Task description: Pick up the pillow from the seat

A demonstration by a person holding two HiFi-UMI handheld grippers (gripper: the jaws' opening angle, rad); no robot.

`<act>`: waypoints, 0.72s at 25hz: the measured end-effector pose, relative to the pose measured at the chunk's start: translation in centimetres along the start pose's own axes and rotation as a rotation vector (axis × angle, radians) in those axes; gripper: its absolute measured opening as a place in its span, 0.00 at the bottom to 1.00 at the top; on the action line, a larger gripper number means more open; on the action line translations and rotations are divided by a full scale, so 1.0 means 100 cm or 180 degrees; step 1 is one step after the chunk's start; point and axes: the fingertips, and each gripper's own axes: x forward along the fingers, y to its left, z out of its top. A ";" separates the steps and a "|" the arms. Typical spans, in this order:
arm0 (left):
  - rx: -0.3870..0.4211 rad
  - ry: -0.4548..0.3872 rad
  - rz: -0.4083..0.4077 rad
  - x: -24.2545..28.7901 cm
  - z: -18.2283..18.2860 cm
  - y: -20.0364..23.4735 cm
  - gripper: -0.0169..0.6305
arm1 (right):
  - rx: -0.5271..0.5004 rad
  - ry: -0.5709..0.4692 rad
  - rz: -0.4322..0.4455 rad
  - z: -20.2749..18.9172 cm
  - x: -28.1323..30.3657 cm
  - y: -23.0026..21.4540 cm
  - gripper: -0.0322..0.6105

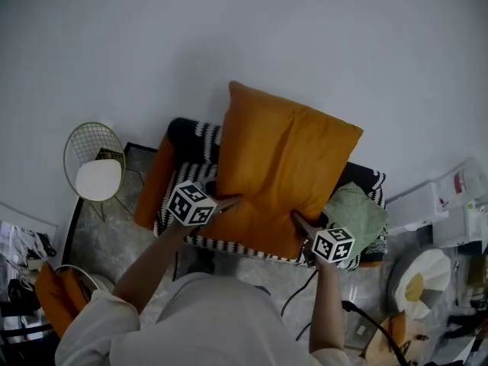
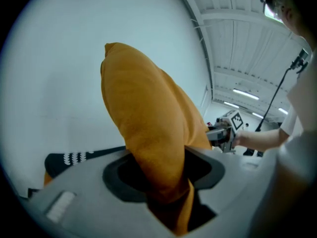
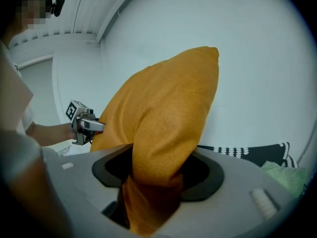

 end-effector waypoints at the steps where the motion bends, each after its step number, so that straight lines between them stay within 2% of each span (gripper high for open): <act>1: 0.0012 -0.0034 0.0031 -0.002 -0.001 -0.009 0.36 | -0.0036 -0.0011 0.0019 -0.001 -0.008 0.002 0.49; 11: 0.0031 -0.0250 0.0287 -0.023 -0.026 -0.100 0.36 | -0.0300 -0.0064 0.0210 -0.028 -0.084 0.026 0.49; 18: 0.0019 -0.0333 0.0442 -0.049 -0.044 -0.132 0.36 | -0.0394 -0.0084 0.0317 -0.042 -0.103 0.051 0.50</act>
